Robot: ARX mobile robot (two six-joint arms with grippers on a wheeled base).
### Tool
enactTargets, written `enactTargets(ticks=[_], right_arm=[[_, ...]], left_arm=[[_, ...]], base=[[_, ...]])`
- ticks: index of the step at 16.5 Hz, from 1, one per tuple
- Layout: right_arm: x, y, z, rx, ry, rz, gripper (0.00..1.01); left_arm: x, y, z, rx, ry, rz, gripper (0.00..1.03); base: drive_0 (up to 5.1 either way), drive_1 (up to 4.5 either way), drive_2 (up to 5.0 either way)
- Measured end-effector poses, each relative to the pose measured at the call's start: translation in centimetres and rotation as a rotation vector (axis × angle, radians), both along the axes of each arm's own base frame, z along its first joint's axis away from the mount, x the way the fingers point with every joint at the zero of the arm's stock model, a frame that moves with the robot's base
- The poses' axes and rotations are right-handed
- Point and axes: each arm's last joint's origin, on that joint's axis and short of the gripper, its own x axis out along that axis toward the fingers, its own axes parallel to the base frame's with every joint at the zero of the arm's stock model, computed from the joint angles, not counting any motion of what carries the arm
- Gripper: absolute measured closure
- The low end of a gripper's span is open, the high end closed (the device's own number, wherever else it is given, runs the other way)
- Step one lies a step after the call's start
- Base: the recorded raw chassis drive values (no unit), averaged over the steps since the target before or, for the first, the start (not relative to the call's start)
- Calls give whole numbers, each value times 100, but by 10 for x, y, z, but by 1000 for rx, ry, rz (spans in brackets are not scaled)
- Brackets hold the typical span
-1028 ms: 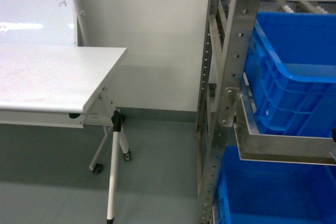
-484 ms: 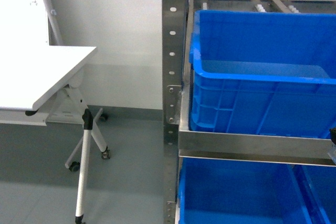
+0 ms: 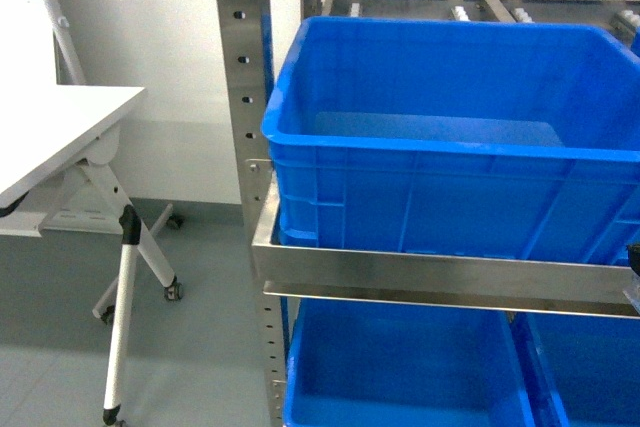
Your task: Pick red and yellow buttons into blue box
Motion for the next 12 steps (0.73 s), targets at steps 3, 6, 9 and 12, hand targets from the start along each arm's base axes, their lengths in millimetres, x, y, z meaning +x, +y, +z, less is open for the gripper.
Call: enactTargets(ticks=[3,6,9,12], right_arm=[[0,0,0,0,0,0,74],[0,0,0,1,-1,1,74],[0,0,0,0,0,0,74],[0,0,0,0,0,0,74]], left_arm=[[0,0,0,0,-1,-1,79],[0,0,0,0,-3,0,79],[0,0,0,-1,1,-2,79],[0,0,0,-1,1,-1,79]], base=[[498,-238,-238],[498,-238,-238],[498,-238,-238],[503,-229,-229]])
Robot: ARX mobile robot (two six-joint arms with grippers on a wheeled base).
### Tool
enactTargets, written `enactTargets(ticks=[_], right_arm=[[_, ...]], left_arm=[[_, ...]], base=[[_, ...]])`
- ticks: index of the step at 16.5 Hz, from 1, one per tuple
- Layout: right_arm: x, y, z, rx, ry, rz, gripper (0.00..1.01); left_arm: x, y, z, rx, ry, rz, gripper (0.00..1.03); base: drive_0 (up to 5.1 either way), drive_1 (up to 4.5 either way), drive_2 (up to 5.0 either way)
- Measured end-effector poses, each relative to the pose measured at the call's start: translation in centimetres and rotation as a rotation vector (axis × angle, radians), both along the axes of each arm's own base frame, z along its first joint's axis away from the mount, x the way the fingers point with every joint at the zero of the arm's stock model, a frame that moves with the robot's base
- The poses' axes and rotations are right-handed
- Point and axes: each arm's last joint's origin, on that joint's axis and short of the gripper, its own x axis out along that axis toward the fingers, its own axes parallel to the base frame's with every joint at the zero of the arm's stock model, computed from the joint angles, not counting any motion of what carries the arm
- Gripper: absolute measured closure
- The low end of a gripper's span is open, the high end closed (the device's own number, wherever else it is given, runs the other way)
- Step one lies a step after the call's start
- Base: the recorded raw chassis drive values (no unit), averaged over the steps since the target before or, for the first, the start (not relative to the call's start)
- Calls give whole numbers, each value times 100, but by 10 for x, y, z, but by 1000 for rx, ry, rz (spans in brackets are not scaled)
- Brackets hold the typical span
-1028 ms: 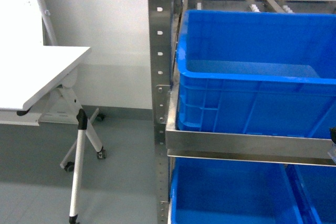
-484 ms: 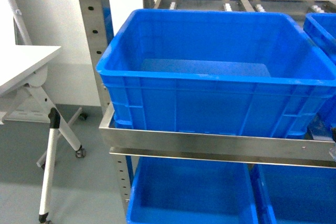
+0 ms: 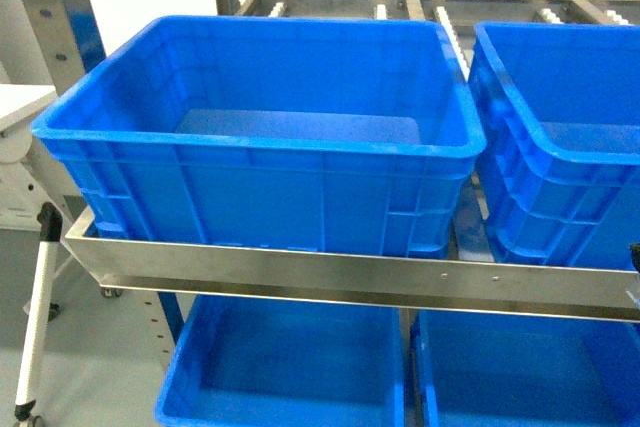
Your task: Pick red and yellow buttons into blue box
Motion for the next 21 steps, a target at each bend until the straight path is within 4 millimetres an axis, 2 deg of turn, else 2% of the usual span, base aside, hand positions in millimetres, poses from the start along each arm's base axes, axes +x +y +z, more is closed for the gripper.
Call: enactTargets(ticks=[21], right_arm=[[0,-1,0,-1,0,-10,74]], left_arm=[[0,0,1,-2,-5,-7,79]], base=[[484,-244,-244]])
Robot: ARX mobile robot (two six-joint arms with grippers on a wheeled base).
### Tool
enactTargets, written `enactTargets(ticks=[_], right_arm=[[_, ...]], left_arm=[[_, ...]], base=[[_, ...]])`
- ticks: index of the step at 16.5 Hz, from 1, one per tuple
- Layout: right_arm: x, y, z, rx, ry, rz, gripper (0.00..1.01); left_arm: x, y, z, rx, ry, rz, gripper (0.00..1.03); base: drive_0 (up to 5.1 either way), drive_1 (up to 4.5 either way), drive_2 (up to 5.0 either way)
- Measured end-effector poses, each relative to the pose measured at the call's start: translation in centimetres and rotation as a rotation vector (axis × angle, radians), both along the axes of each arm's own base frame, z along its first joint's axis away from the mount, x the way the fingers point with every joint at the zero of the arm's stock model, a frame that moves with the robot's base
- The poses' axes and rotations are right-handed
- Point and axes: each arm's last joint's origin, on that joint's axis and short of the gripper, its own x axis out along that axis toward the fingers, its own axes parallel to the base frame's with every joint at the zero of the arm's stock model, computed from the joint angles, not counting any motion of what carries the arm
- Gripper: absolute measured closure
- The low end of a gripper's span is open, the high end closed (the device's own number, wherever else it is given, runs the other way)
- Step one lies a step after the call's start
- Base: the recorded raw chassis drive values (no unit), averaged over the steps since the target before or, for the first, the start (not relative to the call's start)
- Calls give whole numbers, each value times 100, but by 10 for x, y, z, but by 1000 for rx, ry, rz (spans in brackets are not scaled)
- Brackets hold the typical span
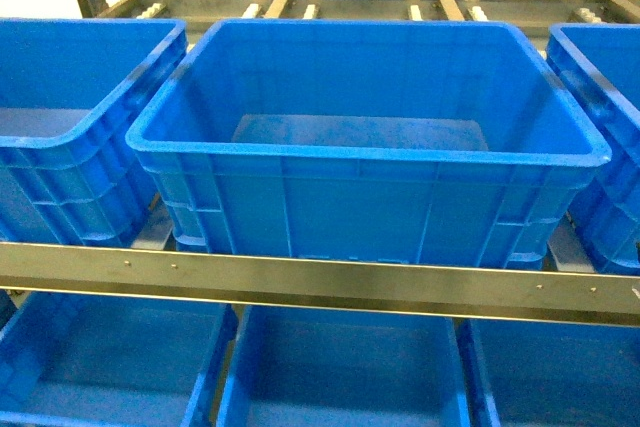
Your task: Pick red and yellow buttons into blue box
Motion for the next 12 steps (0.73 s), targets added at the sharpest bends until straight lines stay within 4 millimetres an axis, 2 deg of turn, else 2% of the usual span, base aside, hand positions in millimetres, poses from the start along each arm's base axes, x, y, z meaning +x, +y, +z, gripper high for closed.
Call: enactTargets(ticks=[5,12], right_arm=[[0,0,0,1,0,3,75],[0,0,0,1,0,3,75]], left_arm=[[0,1,0,3,1,8,79],[0,1,0,3,0,8,79]], base=[[479,-248,-248],[-10,338,-358]])
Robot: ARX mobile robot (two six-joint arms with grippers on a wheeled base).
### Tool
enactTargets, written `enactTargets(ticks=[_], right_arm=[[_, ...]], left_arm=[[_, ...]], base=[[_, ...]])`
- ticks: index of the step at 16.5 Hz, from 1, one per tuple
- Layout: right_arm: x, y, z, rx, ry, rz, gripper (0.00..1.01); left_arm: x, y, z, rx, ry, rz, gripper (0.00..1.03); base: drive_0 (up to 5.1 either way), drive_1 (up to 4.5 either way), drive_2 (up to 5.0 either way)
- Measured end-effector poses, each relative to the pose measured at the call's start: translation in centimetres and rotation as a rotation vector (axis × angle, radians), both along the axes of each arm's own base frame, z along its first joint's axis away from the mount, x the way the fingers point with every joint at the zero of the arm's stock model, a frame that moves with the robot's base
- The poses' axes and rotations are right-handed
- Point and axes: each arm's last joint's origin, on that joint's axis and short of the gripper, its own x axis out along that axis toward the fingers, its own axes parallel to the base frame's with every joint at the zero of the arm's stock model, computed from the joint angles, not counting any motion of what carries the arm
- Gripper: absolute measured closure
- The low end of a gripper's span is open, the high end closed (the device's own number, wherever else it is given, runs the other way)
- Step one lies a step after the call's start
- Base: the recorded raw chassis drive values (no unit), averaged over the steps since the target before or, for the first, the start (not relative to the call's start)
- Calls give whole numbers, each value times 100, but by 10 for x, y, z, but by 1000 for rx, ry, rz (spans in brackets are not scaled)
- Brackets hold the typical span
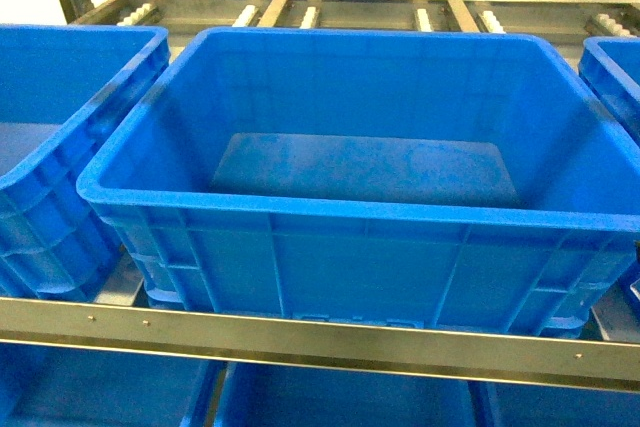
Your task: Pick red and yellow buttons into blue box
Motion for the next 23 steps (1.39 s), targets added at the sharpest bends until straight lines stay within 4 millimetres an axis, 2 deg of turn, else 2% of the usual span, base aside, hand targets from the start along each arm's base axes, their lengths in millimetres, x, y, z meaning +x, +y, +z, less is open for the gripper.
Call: enactTargets(ticks=[4,6,7,10,12,15,19,23], right_arm=[[0,0,-1,0,7,3,75],[6,8,-5,-16,82,53,75],[11,13,-1,-28,100,88,74],[33,29,43,-44,24,170,75],[49,44,55,-107,34,231,75],[84,61,54,-214,106,258,75],[133,82,59,-293,89,195,75],[167,92,50,-374,122,120,75]], left_arm=[[0,0,-1,-1,4,-1,79],[0,0,-1,-1,4,-1,79],[0,0,-1,-1,5,-1,79],[0,0,-1,-1,5,-1,79],[0,0,-1,-1,5,-1,79],[0,0,-1,-1,5,-1,79],[0,0,-1,-1,5,-1,79],[0,0,-1,-1,5,-1,79]], base=[[-5,205,-216],[0,0,0],[0,0,0],[0,0,0],[0,0,0],[0,0,0],[0,0,0],[0,0,0]])
